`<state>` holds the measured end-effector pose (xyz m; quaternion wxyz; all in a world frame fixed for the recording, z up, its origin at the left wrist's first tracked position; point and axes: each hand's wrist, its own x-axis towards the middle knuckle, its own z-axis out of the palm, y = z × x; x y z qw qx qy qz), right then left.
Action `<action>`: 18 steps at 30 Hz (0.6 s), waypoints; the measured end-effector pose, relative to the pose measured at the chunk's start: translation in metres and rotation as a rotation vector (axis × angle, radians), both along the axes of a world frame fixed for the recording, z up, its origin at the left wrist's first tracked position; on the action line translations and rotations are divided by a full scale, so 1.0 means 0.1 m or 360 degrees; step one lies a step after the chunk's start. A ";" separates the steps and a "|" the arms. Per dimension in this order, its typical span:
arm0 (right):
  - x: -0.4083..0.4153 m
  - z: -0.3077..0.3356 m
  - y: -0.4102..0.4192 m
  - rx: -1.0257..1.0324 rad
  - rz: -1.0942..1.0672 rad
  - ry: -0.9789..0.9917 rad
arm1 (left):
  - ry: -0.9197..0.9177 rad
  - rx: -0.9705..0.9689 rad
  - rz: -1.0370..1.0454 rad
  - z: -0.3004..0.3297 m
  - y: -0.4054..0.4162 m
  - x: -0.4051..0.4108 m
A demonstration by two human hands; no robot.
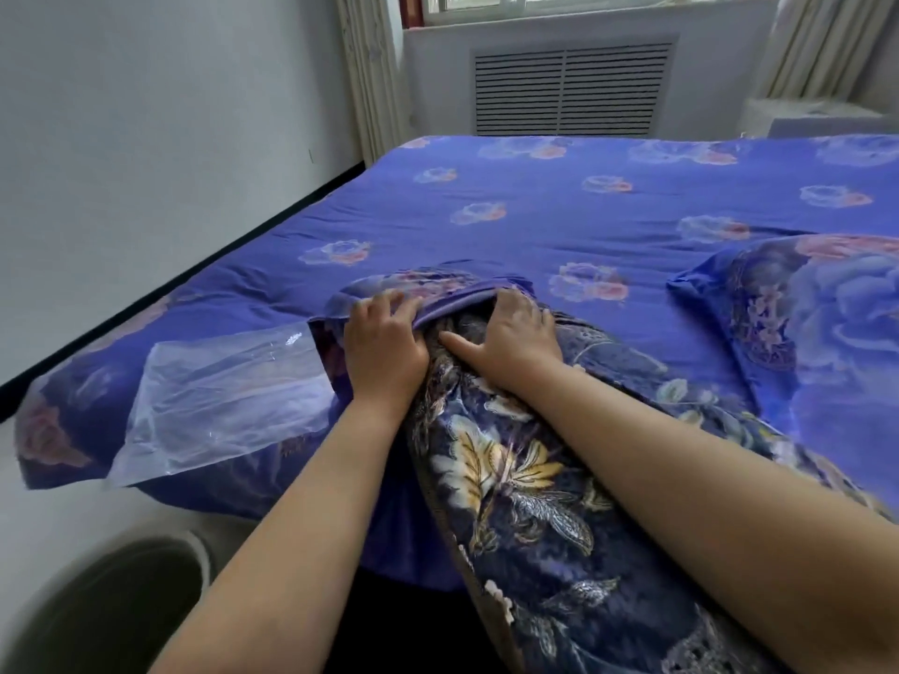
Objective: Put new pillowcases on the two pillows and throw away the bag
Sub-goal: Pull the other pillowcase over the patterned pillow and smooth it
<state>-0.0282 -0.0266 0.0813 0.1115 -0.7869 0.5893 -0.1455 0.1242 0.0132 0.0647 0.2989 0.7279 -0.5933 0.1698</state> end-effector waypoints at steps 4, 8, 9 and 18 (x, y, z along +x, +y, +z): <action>-0.17 -0.04 0.25 -0.0023 0.0341 0.0196 | -0.0075 -0.0074 -0.0053 0.25 -0.11 -0.16; -0.18 -0.10 0.28 0.0120 0.0560 0.0348 | 0.1112 0.0182 -0.0158 0.55 -0.22 -0.43; -0.16 -0.12 0.27 0.0127 0.0561 0.0360 | 0.1591 0.0222 -0.0316 0.62 -0.20 -0.52; -0.40 -0.01 0.17 -0.0221 0.0206 -0.0497 | 0.1094 0.0696 -0.0645 0.22 0.46 -0.28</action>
